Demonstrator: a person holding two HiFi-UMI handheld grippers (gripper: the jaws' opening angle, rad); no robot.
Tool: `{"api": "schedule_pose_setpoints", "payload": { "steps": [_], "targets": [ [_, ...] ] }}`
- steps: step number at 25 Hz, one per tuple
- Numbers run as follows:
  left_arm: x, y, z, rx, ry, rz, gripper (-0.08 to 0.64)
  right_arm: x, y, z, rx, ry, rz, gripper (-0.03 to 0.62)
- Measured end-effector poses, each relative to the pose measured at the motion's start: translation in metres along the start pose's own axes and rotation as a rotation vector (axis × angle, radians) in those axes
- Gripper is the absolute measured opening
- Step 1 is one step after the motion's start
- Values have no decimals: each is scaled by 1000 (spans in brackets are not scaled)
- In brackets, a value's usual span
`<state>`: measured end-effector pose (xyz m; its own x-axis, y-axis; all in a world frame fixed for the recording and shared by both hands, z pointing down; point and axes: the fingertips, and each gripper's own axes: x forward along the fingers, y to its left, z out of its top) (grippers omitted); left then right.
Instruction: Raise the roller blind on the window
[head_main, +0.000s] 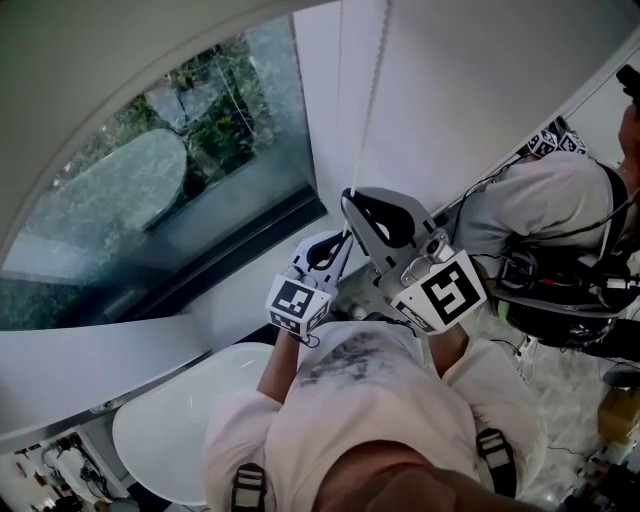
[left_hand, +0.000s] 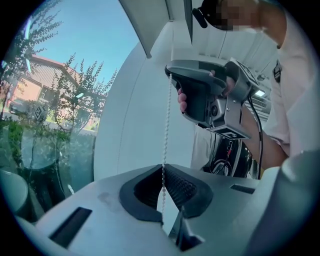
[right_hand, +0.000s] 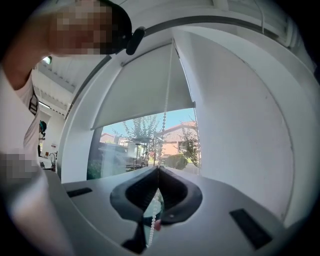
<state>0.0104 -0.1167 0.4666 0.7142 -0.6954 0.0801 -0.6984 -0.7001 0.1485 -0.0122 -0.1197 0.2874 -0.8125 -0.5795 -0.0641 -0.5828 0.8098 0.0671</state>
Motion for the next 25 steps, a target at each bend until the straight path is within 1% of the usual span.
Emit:
{"api": "schedule_pose_setpoints", "payload": {
  "steps": [6, 15, 21, 25],
  "targets": [
    [2, 6, -31, -18, 43, 8, 15, -1, 3, -30, 11, 30, 0, 61],
    [9, 13, -82, -35, 110, 29, 14, -1, 4, -81, 14, 108, -18, 61],
    [10, 17, -105, -56, 149, 35, 15, -4, 7, -104, 20, 147, -19, 61],
    [8, 12, -115, -64, 169, 28, 15, -9, 11, -110, 20, 161, -24, 61]
  ]
}}
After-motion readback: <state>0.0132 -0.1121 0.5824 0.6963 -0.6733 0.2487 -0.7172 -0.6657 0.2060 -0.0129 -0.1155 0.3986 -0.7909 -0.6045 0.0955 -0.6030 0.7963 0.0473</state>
